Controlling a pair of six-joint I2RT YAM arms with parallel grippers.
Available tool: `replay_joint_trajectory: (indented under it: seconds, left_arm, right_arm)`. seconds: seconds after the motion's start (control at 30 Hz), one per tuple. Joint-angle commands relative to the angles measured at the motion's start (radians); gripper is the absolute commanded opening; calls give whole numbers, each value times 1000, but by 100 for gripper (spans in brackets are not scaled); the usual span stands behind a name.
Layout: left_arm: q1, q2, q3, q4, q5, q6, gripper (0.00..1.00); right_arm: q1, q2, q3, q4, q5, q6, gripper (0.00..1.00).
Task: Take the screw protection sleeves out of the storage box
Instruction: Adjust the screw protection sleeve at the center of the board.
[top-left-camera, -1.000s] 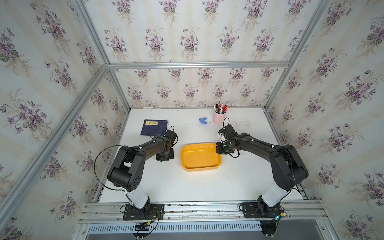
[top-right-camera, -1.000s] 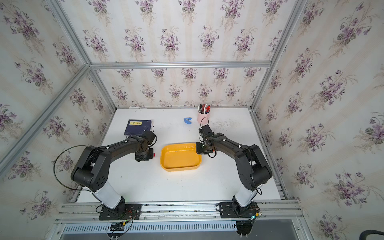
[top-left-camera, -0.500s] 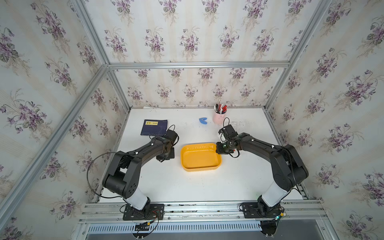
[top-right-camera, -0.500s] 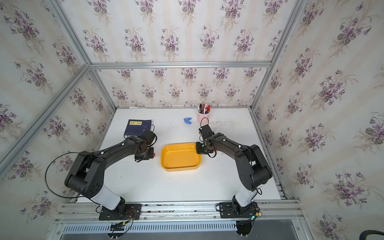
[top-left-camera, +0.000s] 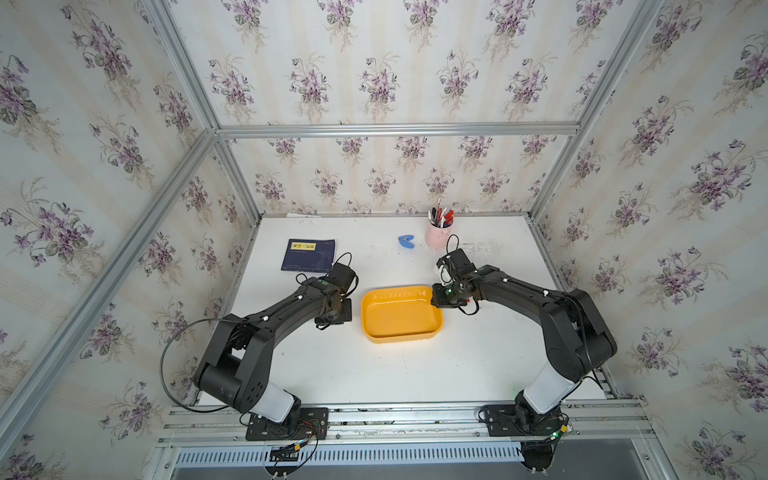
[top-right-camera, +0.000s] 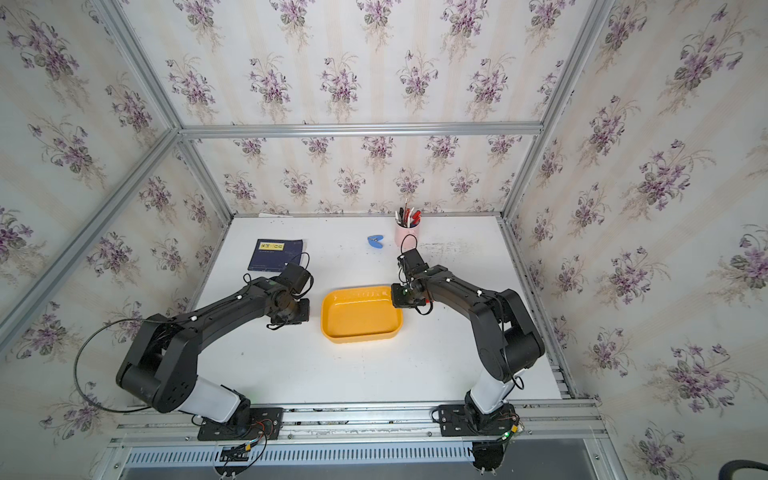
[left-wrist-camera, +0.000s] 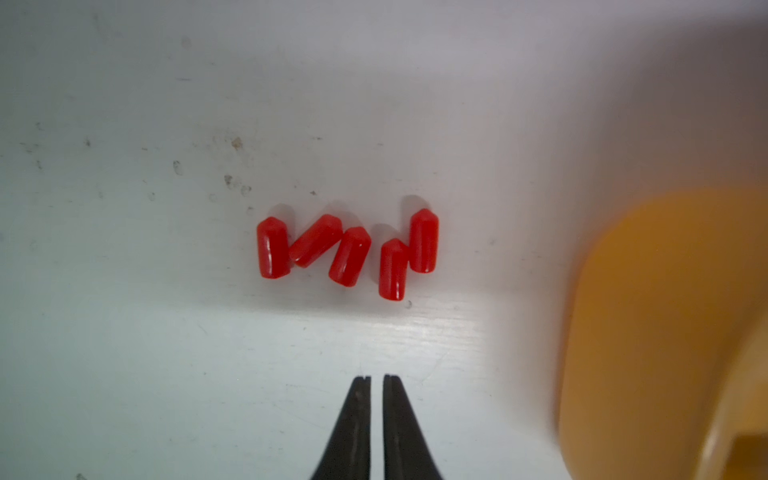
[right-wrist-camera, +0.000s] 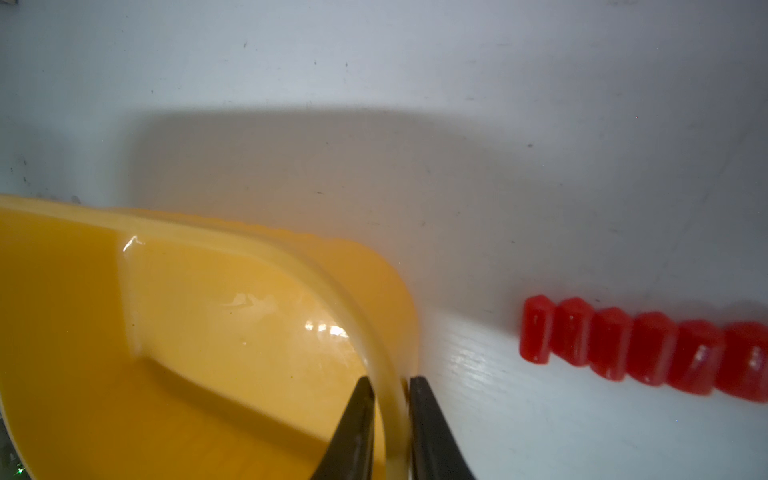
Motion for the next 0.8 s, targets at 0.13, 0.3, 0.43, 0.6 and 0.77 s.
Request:
replay_joint_trajectory:
  seconds: [0.13, 0.3, 0.43, 0.6, 0.77]
  left_arm:
    - [47, -27, 78, -43, -64, 19, 26]
    - [112, 47, 103, -29, -80, 62, 17]
    - [138, 123, 122, 9, -80, 93, 10]
    - [139, 214, 158, 42, -81, 111, 7]
    - [140, 267, 166, 54, -70, 107, 7]
  right_arm:
    - [1, -7, 22, 25, -11, 5, 24]
    - [1, -6, 25, 21, -9, 2, 25]
    - [1, -10, 16, 21, -10, 3, 25]
    - [1, -9, 14, 19, -9, 1, 24]
    - [1, -8, 14, 14, -6, -2, 23]
